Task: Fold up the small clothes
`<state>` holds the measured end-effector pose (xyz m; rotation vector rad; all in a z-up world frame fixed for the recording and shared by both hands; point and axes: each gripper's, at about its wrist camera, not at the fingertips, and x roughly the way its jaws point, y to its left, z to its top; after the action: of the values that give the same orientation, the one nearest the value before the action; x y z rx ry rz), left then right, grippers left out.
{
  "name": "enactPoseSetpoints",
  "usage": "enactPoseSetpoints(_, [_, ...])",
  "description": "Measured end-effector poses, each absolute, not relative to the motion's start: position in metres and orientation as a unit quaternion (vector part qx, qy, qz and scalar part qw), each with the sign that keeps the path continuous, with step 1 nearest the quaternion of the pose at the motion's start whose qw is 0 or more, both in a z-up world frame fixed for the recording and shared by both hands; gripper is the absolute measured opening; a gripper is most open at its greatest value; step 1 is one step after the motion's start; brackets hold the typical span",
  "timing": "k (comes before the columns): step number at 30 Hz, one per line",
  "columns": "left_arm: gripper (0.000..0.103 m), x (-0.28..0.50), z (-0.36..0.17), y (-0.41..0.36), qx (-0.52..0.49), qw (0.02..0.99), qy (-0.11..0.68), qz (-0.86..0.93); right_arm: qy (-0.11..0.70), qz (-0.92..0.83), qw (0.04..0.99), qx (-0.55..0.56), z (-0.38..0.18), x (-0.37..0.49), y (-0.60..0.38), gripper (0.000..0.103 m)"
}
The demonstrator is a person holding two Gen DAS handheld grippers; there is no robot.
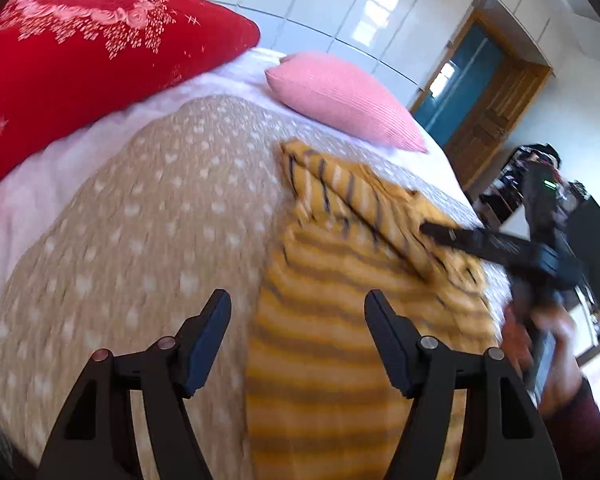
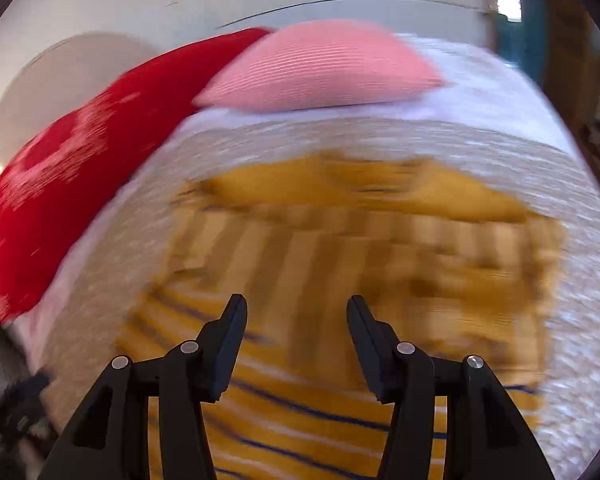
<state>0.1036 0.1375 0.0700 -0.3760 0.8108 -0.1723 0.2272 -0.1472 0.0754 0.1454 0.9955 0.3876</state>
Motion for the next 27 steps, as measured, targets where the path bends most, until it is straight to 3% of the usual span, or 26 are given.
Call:
enactPoseSetpoints(5, [0.068,0.140,0.051,0.160,-0.206,0.903,0.373,-0.055,0.510,0.269,0.798,0.177,0.049,0.247,-0.097,0.051])
enactPoseSetpoints(13, [0.068,0.144,0.024,0.206,-0.272,0.882,0.380,-0.067,0.502,0.120,0.828,0.218,0.014,0.284,-0.087,0.048])
enactPoseSetpoints(14, [0.068,0.144,0.022,0.210,-0.279,0.878,0.382,-0.071,0.498,0.107,0.832,0.221,0.014,0.285,-0.086,0.038])
enactPoseSetpoints(15, [0.068,0.143,0.021,0.213,-0.282,0.877,0.383,-0.070,0.497,0.098,0.834,0.220,0.014,0.287,-0.085,0.017])
enactPoseSetpoints(16, [0.068,0.141,0.020,0.217,-0.285,0.876,0.383,-0.066,0.498,0.091,0.834,0.220,0.012,0.288,-0.084,0.009])
enactPoseSetpoints(22, [0.068,0.134,0.023,0.239,-0.304,0.877,0.370,-0.040,0.491,0.146,0.819,0.259,0.039,0.264,-0.073,0.008])
enactPoseSetpoints(27, [0.068,0.131,0.020,0.247,-0.307,0.874,0.374,-0.029,0.542,0.256,0.758,0.256,0.038,0.241,-0.033,0.006])
